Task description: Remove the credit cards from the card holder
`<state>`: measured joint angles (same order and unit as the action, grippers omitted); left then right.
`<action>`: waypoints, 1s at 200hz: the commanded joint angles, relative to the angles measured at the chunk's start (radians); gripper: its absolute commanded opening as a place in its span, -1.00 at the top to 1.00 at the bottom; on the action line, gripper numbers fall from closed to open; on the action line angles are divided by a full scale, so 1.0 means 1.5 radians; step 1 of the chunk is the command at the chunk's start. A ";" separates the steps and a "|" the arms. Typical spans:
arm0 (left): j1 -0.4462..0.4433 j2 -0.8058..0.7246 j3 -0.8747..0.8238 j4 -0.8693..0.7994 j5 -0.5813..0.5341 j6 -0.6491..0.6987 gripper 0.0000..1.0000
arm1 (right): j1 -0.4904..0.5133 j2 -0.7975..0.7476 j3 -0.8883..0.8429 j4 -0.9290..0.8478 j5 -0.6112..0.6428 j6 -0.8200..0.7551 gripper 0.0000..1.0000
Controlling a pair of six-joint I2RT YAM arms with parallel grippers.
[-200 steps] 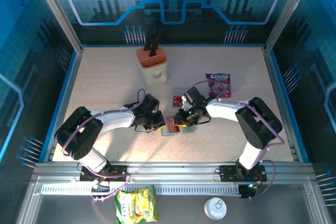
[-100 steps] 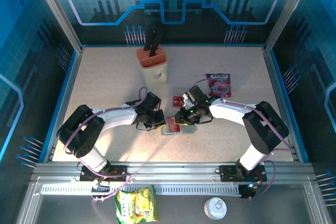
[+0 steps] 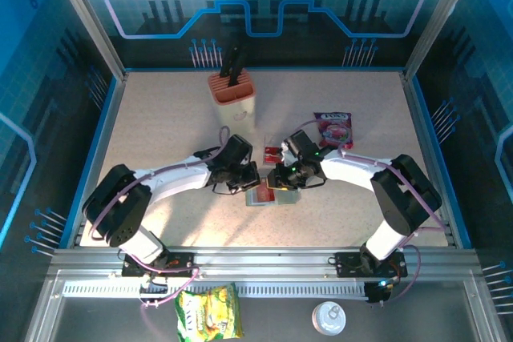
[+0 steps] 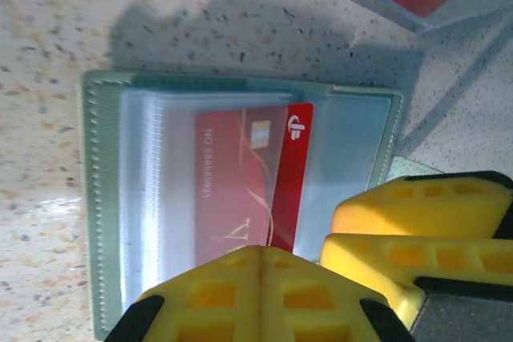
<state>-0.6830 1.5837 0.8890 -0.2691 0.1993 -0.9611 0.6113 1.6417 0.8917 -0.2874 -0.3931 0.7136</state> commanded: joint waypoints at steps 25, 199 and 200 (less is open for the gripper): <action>-0.010 0.034 0.007 -0.026 -0.006 0.013 1.00 | -0.016 -0.016 -0.004 -0.012 -0.002 -0.018 0.44; -0.013 0.053 -0.016 -0.040 -0.040 0.017 1.00 | -0.027 0.052 -0.004 0.038 -0.049 -0.018 0.44; -0.012 0.053 -0.015 -0.040 -0.040 0.016 1.00 | -0.027 0.052 -0.004 0.039 -0.049 -0.017 0.44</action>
<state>-0.6968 1.6562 0.8818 -0.2947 0.1612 -0.9585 0.5812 1.6970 0.8917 -0.2573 -0.4351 0.6983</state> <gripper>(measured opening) 0.041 0.280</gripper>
